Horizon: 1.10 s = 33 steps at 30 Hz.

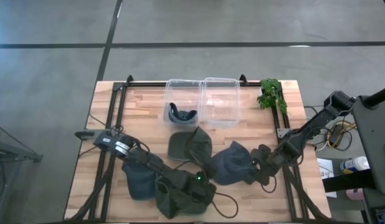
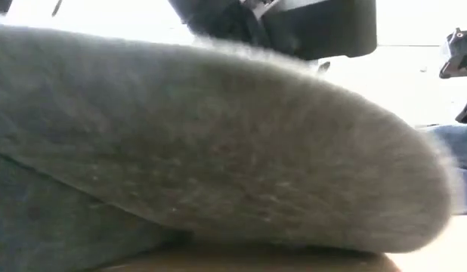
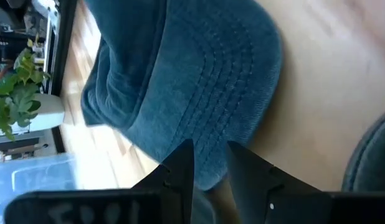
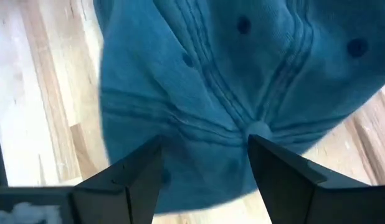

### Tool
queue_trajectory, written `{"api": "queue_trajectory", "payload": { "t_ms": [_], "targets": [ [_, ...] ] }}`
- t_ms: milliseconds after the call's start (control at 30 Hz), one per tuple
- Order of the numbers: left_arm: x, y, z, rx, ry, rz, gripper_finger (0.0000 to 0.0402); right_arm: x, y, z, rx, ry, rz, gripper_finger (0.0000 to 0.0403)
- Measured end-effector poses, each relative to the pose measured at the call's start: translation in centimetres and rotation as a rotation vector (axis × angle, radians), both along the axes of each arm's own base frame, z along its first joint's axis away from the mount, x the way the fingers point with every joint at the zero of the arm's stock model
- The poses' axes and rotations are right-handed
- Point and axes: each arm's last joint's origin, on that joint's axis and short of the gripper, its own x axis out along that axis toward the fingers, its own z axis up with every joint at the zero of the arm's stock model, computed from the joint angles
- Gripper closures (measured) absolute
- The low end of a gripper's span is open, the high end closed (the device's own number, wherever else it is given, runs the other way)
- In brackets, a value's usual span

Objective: Pick & Place hat
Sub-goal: Put the right blue cap into the left transparent bin

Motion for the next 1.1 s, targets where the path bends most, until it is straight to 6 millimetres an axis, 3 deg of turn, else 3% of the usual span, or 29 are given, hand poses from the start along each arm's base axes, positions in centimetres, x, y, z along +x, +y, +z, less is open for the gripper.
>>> {"api": "queue_trajectory", "payload": {
  "t_ms": [467,900,1100],
  "targets": [
    [-1.2,-0.6,0.8,-0.008,0.052,-0.013,0.0312,-0.2,-0.3,-0.5,-0.014,0.010,-0.004,0.0179],
    [0.4,1.3,-1.4,0.032,-0.071,0.048,0.0312,-0.3,-0.1,-1.5,0.062,-0.020,0.005,0.0179],
    [0.7,1.2,-1.2,0.054,-0.116,0.042,0.0312,-0.6,-0.3,-2.1,0.068,0.009,0.010,0.0179]
  ]
}}
